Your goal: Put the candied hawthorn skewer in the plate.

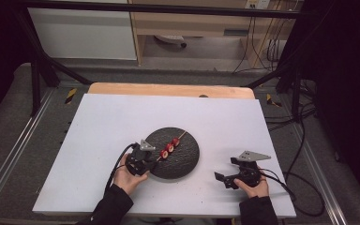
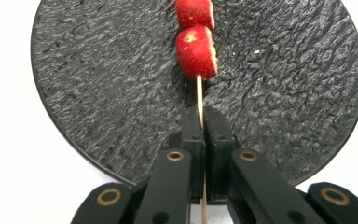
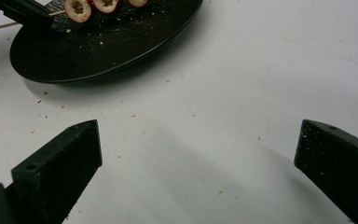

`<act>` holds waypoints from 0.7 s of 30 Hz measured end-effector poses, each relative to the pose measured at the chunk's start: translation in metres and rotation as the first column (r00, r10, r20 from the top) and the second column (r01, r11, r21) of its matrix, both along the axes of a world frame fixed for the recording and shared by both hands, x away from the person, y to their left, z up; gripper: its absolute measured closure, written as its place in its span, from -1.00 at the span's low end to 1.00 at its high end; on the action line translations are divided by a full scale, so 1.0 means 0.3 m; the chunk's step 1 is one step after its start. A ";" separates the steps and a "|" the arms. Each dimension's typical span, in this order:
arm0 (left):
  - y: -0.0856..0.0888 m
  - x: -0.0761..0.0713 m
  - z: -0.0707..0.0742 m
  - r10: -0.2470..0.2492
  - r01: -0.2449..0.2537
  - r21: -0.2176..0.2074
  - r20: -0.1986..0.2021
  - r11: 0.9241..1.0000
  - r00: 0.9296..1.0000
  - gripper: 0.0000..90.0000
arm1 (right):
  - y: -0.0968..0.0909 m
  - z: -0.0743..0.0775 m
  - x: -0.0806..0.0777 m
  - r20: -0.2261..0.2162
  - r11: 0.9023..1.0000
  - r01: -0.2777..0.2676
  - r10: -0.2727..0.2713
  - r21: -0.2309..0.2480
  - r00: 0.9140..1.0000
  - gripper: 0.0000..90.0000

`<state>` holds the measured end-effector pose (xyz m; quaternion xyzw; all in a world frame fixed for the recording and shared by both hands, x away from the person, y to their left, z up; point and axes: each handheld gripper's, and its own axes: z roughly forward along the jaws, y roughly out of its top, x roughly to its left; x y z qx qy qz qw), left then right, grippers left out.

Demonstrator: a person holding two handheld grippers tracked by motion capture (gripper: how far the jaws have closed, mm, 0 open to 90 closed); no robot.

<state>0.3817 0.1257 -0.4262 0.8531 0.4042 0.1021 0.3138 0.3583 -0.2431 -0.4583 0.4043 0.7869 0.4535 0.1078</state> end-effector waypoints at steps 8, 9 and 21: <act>0.011 -0.006 0.009 -0.012 0.012 -0.012 0.016 1.000 1.000 0.85 | -0.004 0.005 0.001 -0.001 1.000 0.002 -0.002 0.003 1.000 -0.97; 0.019 -0.007 0.014 -0.012 0.013 -0.021 0.022 1.000 1.000 0.80 | -0.004 0.005 0.001 0.001 1.000 0.004 -0.004 0.006 1.000 -0.98; 0.158 -0.037 0.060 -0.077 0.084 -0.090 0.071 0.992 0.994 -0.18 | -0.005 0.007 0.001 -0.002 1.000 0.012 -0.012 0.006 1.000 -0.98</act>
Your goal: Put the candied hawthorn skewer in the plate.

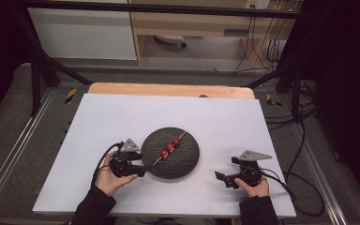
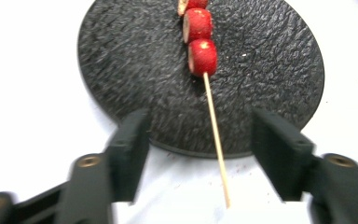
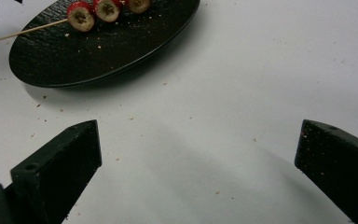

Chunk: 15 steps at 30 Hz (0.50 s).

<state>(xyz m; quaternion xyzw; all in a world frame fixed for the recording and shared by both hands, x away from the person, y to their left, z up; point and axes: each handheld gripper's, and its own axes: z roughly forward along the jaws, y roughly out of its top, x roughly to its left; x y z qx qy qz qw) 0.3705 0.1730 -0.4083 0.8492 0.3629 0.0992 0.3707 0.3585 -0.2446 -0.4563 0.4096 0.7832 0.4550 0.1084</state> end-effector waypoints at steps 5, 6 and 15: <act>0.077 -0.006 -0.002 0.005 -0.005 -0.024 -0.005 1.000 1.000 -0.49 | 0.000 0.000 0.000 -0.001 1.000 -0.001 0.001 -0.001 1.000 -0.98; 0.095 -0.009 -0.003 0.008 -0.008 -0.030 -0.003 1.000 1.000 -0.52 | -0.001 0.001 0.000 0.000 1.000 -0.002 0.002 -0.003 1.000 -0.98; 0.234 -0.044 -0.054 0.075 -0.075 -0.077 0.001 0.994 0.997 -0.69 | -0.002 0.000 -0.001 -0.003 1.000 -0.001 0.001 -0.024 1.000 -0.99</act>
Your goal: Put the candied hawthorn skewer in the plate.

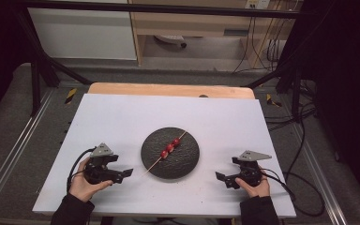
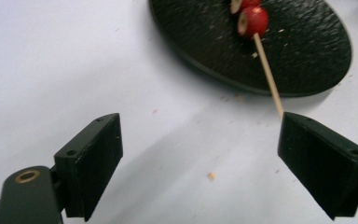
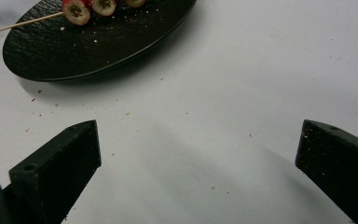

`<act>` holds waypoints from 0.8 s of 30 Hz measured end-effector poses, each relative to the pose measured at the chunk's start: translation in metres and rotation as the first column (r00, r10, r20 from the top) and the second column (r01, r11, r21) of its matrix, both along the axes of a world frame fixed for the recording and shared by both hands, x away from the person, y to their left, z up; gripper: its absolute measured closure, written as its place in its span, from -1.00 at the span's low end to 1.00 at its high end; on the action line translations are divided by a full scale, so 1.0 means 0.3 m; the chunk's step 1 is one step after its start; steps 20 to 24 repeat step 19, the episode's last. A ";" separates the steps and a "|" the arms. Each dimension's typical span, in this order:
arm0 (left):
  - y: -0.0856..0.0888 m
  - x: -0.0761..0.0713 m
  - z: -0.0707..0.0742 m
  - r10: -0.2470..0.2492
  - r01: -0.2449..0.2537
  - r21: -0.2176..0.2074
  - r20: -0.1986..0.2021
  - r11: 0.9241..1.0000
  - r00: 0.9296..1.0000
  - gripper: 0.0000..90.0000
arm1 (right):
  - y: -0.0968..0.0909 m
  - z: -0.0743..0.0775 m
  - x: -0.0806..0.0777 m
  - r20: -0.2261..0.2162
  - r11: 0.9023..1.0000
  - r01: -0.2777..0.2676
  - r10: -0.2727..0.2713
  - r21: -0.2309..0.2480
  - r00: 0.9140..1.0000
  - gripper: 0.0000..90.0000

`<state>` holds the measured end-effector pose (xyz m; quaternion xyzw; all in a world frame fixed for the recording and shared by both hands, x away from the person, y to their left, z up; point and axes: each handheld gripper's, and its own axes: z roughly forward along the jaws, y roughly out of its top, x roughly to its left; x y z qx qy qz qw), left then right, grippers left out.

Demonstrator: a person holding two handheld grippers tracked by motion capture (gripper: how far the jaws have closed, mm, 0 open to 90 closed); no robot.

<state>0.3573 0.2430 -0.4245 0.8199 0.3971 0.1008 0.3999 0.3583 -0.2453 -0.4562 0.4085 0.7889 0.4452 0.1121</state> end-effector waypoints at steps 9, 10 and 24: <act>0.065 -0.039 -0.062 0.018 -0.018 -0.004 0.027 1.000 0.999 -0.72 | 0.000 0.000 -0.002 -0.005 1.000 -0.003 0.003 -0.004 1.000 -0.99; 0.067 -0.041 -0.065 0.011 -0.011 0.004 0.021 1.000 1.000 -0.72 | 0.000 0.000 -0.002 -0.005 1.000 -0.003 0.003 -0.004 1.000 -0.99; 0.079 -0.038 -0.084 0.012 -0.012 0.010 0.019 1.000 1.000 -0.75 | 0.000 -0.002 -0.002 -0.019 1.000 -0.019 0.018 -0.010 1.000 -0.99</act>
